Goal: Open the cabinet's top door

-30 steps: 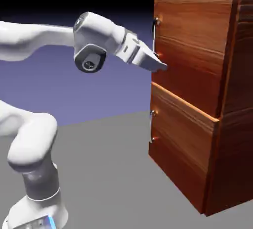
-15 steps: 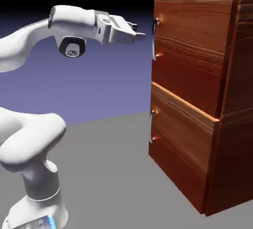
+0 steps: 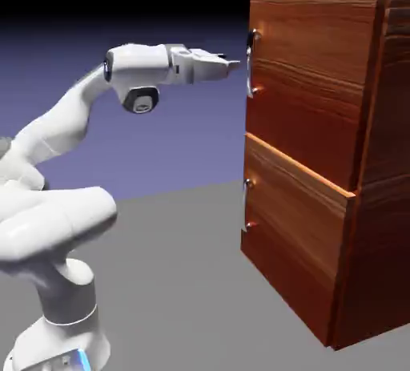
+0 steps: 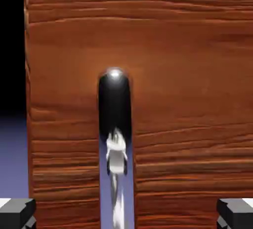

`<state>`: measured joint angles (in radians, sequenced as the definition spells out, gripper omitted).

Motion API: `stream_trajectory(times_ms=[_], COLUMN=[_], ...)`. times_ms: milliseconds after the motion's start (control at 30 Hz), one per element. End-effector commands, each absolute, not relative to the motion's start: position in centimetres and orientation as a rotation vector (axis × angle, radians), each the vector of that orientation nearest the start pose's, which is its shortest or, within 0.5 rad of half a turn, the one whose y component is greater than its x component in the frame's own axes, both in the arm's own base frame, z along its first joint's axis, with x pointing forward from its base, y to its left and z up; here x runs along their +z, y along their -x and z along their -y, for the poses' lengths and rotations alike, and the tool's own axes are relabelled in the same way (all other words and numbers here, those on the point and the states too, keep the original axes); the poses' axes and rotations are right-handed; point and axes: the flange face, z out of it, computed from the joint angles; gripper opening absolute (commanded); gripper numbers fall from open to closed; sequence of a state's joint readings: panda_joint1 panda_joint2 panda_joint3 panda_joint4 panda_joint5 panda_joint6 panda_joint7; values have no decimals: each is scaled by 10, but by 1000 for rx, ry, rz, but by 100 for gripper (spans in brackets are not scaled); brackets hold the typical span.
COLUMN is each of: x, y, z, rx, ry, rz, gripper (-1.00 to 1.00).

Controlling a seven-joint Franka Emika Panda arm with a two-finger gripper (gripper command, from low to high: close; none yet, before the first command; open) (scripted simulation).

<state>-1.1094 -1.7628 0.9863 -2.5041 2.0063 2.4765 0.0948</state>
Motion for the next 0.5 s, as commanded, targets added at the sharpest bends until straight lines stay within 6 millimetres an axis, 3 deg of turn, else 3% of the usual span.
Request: stream_trajectory(times_ms=[0,100,133,167,200,467], x=[595,595,594,594,594,594], y=[-355,-391,-394,-394,-394,-305], z=[-165,-162,-162,-162,-162,-117], rx=[-1791,-1791,-1790,-1790,-1790,-1620], ry=[1756,1756,1756,1756,1756,1767], rz=[-776,-776,-776,-776,-776,-523], gripper=[100,100,100,-100,-100,-100])
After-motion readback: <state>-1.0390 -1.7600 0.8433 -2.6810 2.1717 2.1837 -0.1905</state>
